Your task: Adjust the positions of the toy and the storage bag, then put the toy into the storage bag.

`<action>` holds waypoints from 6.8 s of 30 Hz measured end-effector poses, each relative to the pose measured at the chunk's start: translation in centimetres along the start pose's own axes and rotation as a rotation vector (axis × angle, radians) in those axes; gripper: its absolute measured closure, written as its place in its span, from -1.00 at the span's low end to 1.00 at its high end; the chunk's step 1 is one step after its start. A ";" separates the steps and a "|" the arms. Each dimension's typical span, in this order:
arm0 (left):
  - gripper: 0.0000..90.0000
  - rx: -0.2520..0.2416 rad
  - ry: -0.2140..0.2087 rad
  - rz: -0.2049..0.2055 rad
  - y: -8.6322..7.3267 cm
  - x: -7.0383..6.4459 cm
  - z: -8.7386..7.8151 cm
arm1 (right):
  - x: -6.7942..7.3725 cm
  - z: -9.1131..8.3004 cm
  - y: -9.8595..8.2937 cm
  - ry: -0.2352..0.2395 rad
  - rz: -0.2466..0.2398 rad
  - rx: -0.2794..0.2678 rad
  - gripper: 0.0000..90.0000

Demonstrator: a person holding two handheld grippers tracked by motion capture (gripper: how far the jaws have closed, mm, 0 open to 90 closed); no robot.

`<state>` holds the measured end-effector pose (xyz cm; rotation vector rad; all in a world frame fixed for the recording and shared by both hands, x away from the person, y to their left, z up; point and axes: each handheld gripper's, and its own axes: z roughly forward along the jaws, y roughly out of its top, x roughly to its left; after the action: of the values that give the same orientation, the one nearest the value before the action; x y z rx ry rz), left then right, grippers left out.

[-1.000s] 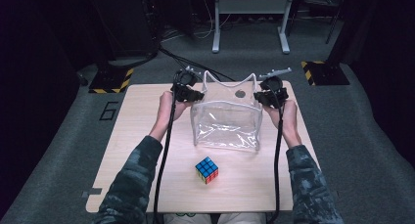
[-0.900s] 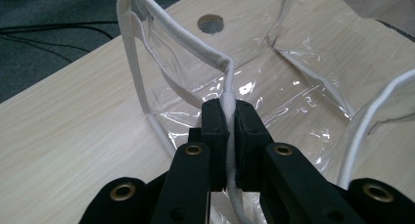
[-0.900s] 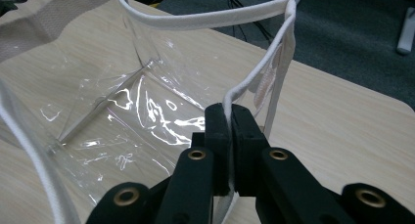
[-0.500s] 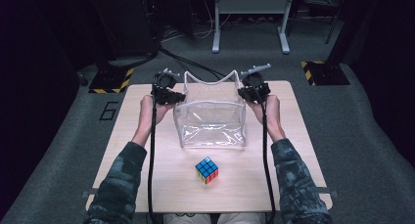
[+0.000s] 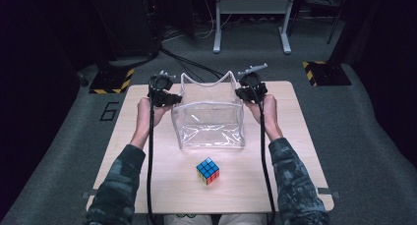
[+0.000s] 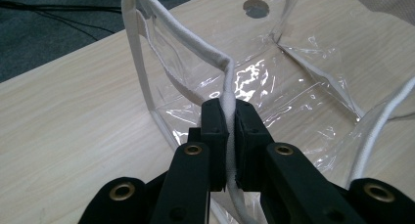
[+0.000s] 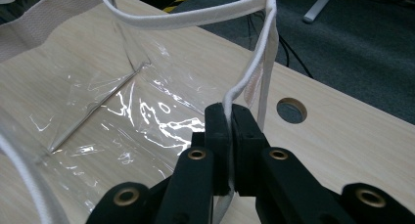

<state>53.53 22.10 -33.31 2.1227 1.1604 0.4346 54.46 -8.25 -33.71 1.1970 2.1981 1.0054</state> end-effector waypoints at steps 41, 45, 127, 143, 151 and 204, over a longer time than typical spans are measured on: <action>-0.85 -0.155 -0.028 0.025 -7.1 0.3 -6.4 | 0.0 -7.2 -5.4 0.062 -0.016 -0.073 -0.82; -0.87 -0.132 -0.011 0.031 -8.5 0.4 -6.1 | 0.0 -7.5 -6.7 0.065 -0.017 -0.076 -0.84; -0.93 -0.034 0.078 -0.038 -24.8 3.9 3.4 | 15.4 1.2 -20.0 0.268 -0.166 0.063 -1.00; -0.92 -0.038 0.066 -0.045 -24.8 3.9 3.4 | 17.5 3.4 -19.5 0.244 -0.158 0.094 -0.84; -0.92 -0.031 0.063 -0.033 -24.8 4.0 3.3 | 17.7 3.9 -19.5 0.224 -0.181 0.063 -0.69; -0.90 -0.039 0.064 -0.037 -24.8 3.9 3.3 | 16.6 3.3 -19.2 0.196 -0.159 0.015 -0.26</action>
<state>42.42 33.46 -53.00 2.0635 1.2155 0.5073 37.74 0.14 -51.15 0.9465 2.4122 1.0806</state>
